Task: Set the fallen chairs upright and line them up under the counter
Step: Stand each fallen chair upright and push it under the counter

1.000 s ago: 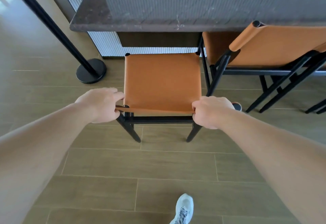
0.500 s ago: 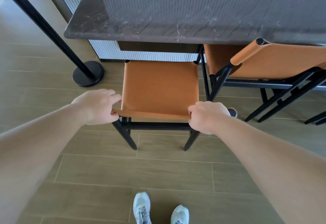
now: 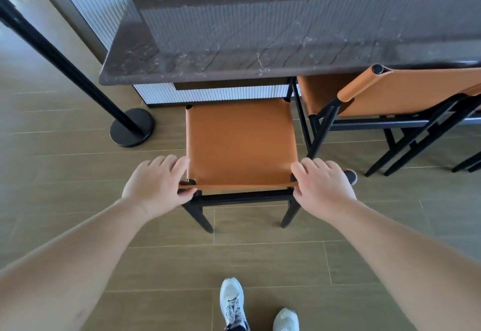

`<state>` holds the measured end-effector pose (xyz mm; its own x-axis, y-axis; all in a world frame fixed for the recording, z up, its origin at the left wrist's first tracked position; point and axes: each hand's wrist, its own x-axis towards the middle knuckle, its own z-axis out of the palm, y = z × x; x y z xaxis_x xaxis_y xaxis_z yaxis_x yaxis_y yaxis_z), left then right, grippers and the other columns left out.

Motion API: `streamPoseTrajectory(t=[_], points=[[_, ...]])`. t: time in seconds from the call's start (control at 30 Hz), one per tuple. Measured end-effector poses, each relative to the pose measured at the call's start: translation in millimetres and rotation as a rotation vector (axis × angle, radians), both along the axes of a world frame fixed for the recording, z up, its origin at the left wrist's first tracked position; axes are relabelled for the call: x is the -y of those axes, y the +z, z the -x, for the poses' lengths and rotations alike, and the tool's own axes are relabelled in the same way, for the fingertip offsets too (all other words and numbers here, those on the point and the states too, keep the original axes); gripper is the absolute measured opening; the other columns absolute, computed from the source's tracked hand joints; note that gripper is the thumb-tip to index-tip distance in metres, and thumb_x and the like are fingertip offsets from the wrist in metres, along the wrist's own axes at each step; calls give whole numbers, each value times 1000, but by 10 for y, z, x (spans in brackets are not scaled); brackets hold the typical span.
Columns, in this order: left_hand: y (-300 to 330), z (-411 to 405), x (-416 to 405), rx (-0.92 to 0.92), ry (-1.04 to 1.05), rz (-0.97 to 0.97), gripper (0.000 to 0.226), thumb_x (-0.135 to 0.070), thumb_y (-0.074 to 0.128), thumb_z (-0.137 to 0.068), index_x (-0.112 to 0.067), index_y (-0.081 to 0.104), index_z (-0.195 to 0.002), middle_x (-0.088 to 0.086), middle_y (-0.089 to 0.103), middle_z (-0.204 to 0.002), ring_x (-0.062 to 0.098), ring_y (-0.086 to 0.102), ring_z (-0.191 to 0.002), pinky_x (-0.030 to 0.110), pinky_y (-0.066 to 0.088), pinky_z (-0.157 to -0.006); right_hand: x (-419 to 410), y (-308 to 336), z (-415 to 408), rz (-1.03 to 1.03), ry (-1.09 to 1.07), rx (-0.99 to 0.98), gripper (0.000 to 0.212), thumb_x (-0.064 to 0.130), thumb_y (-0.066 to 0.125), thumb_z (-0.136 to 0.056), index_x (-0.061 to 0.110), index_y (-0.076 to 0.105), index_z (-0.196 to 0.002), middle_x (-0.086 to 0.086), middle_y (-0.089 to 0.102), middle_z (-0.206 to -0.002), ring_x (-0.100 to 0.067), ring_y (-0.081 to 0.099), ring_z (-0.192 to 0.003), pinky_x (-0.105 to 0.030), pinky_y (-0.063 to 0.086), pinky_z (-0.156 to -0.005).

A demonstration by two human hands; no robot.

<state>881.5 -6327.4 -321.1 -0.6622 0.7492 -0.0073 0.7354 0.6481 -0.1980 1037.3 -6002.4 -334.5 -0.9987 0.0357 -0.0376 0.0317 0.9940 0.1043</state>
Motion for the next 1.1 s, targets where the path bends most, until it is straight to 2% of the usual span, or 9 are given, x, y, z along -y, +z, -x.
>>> streamPoseTrajectory(t=[0.07, 0.17, 0.3, 0.47, 0.57, 0.7, 0.83, 0.97, 1.1], points=[[-70, -102, 49, -40, 76, -36, 49, -60, 64, -83, -12, 57, -90, 1, 57, -74, 26, 54, -63, 34, 40, -53, -19, -1, -92, -84, -62, 37, 24, 21, 62, -83, 15, 50, -102, -2, 55, -87, -26, 54, -76, -39, 44, -68], [-69, -73, 115, -68, 68, -80, 60, -69, 44, -86, -12, 54, -69, 2, 50, -66, 25, 48, -58, 32, 31, -52, -43, 32, -72, -160, -91, 83, 25, 22, 61, -87, 18, 45, -107, -1, 53, -94, -25, 53, -82, -39, 45, -72], [-3, 4, 114, -39, 4, -110, 63, -68, 36, -85, -12, 51, -62, 0, 44, -60, 25, 45, -56, 33, 34, -52, -101, 150, 30, -177, -84, 61, 19, 35, 51, -98, 17, 51, -103, 0, 51, -92, -23, 50, -79, -35, 43, -68], [137, 304, 31, -84, -23, -158, 56, -63, 60, -83, -12, 50, -62, -2, 39, -61, 27, 48, -59, 35, 37, -54, -210, 353, 187, -179, -127, -12, 25, 39, 47, -99, 15, 51, -101, -1, 53, -90, -23, 51, -77, -36, 46, -64], [301, 612, -107, -117, -20, -151, 56, -68, 53, -79, -14, 52, -67, -1, 45, -67, 27, 52, -67, 36, 38, -60, -250, 521, 457, -166, -184, -37, 25, 38, 47, -99, 15, 49, -108, -5, 55, -98, -24, 55, -85, -33, 43, -67], [473, 954, -242, -143, 1, -135, 58, -72, 52, -78, -14, 53, -77, 3, 54, -78, 28, 54, -76, 39, 42, -65, -365, 688, 821, -177, -140, -20, 28, 37, 48, -99, 15, 45, -116, -6, 56, -103, -25, 58, -91, -36, 45, -73], [595, 1233, -354, -170, -72, -122, 57, -67, 54, -80, -9, 56, -80, 8, 56, -77, 31, 57, -75, 39, 44, -58, -534, 812, 1144, -203, -111, -9, 42, 49, 57, -91, 16, 43, -113, -3, 56, -94, -23, 58, -82, -34, 46, -63], [711, 1508, -460, -171, -130, -129, 52, -59, 62, -80, -8, 57, -79, 8, 54, -74, 31, 57, -74, 30, 31, -48, -655, 886, 1424, -179, -120, -69, 46, 55, 63, -84, 18, 48, -107, 1, 56, -86, -20, 55, -74, -36, 50, -61], [791, 1699, -566, -160, -108, -113, 48, -57, 63, -82, -10, 56, -79, 5, 54, -75, 28, 56, -72, 26, 29, -45, -759, 929, 1646, -199, -131, -120, 52, 59, 68, -79, 16, 53, -104, -2, 59, -87, -22, 58, -76, -33, 48, -59]])
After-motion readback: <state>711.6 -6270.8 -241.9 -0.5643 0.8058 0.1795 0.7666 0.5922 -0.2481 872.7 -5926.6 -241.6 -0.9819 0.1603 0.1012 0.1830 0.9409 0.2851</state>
